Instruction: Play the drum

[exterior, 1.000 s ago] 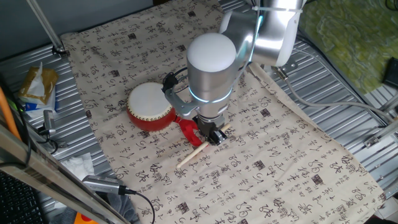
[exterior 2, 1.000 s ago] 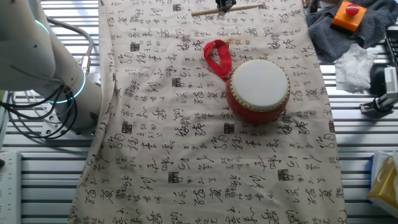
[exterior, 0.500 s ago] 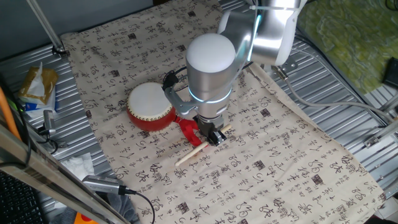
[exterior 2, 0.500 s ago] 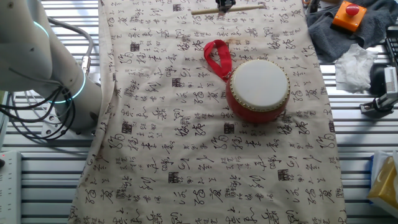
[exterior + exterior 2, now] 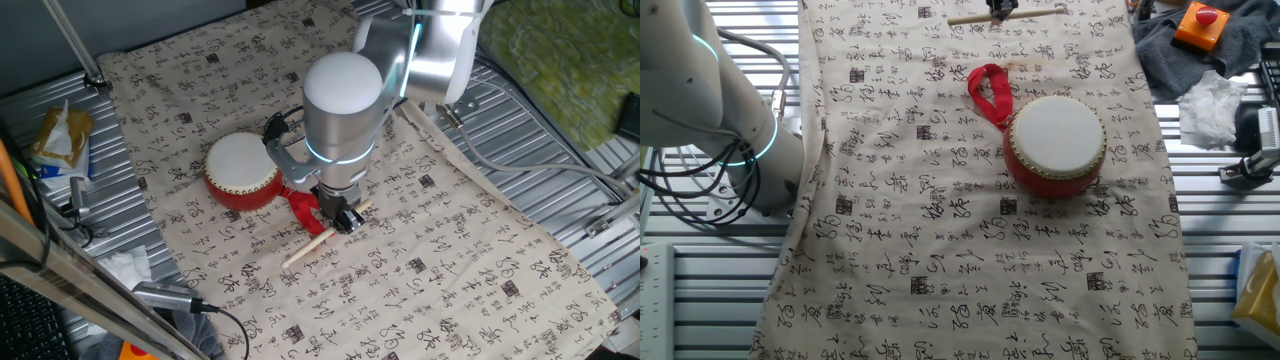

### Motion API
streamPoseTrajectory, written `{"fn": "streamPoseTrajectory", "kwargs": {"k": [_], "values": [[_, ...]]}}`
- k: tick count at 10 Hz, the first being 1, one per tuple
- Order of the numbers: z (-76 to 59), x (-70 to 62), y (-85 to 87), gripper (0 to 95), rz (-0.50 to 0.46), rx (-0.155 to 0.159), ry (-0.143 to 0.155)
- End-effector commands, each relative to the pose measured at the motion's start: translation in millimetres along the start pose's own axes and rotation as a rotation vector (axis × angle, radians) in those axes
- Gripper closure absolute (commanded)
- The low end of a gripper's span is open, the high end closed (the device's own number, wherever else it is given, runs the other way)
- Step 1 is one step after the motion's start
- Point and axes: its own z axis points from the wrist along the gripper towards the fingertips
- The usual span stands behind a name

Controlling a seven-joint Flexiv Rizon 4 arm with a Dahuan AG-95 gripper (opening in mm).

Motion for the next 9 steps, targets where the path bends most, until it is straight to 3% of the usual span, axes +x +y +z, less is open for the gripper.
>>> {"fn": "streamPoseTrajectory", "kwargs": {"k": [1,4,9], "values": [[2.3,-1.7,0.6,95.0,-0.016,0.011,0.019],[1.4,-0.9,-1.1,95.0,0.007,0.004,0.076],[-9.1,8.0,-19.4,95.0,0.01,0.0,0.107]]}}
